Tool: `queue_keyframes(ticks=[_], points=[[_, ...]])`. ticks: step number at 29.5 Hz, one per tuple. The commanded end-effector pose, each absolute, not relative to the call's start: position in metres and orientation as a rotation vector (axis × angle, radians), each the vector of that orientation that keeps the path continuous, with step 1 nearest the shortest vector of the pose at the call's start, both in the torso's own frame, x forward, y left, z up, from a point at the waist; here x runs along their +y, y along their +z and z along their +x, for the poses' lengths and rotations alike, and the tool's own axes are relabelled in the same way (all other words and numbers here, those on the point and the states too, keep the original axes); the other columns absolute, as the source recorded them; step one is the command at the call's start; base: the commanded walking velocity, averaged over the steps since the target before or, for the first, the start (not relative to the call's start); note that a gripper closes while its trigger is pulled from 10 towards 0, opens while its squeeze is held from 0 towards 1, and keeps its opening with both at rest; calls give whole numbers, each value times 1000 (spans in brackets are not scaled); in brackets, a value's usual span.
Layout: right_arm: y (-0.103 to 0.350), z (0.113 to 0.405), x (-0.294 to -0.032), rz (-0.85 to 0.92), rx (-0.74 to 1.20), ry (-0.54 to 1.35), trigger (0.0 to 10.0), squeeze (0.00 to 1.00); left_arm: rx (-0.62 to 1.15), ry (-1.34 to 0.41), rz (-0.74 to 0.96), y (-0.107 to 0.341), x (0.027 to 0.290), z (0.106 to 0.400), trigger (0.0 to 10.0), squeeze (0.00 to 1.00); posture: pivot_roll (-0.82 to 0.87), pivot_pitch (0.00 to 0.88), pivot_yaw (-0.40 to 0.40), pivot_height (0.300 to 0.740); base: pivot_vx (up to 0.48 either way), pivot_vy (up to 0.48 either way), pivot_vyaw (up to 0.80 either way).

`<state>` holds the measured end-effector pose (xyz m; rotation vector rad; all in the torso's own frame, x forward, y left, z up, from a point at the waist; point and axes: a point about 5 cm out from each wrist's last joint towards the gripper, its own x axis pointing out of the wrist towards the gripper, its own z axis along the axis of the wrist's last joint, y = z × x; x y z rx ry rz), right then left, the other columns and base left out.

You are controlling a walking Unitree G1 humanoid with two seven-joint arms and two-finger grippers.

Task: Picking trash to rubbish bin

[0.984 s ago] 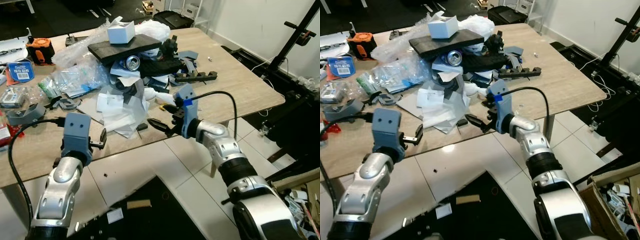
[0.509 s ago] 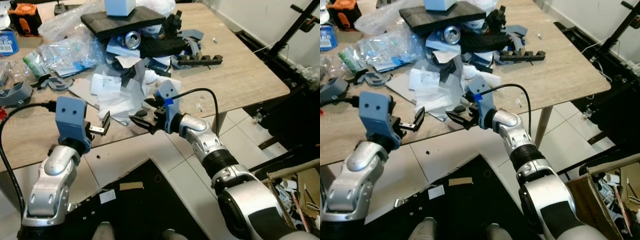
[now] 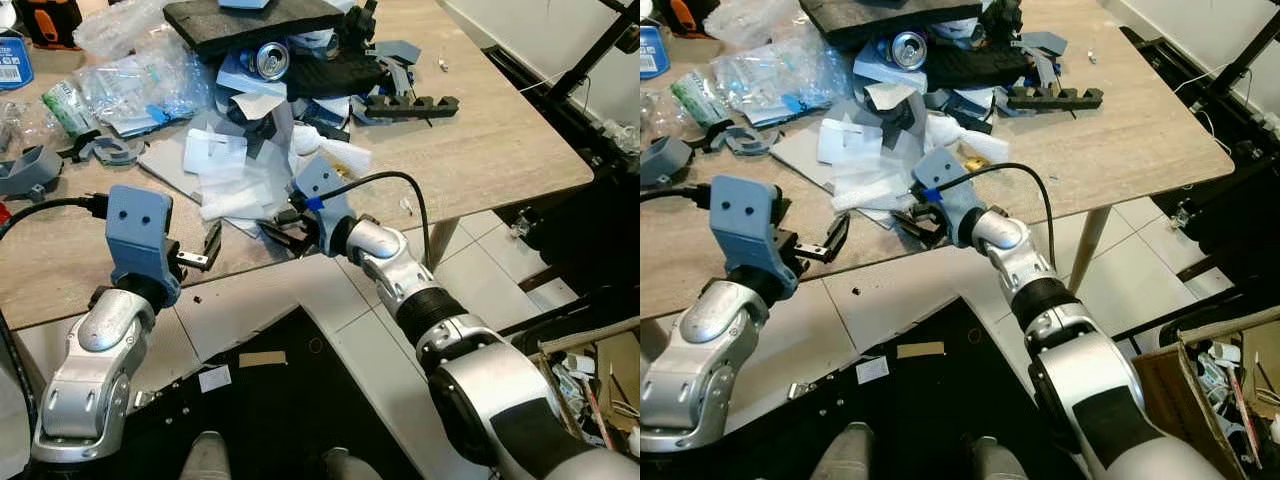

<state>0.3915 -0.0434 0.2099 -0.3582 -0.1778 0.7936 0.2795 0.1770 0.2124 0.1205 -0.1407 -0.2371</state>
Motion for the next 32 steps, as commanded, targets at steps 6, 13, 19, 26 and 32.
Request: queue_keyframes(ticks=[6, 13, 19, 26, 32], points=[[176, 388, -45, -288, 6, 810, 10000, 0, -152, -541, 82, 223, 143, 263, 10000, 0, 302, 339, -134, 740, 0, 0, 0], [174, 388, -44, -217, 40, 818, 3765, 0, -145, -604, 109, 225, 134, 262, 10000, 0, 297, 333, -130, 740, 0, 0, 0], [172, 387, -45, -197, 58, 835, 0, 0, -130, -580, 136, 225, 137, 264, 10000, 0, 299, 328, -130, 740, 0, 0, 0], [176, 389, -48, -175, 56, 830, 0, 0, -116, -520, 157, 225, 148, 270, 10000, 0, 297, 318, -132, 740, 0, 0, 0], [179, 391, -50, -148, 51, 818, 0, 0, -117, -516, 156, 226, 150, 271, 10000, 0, 296, 313, -131, 740, 0, 0, 0]])
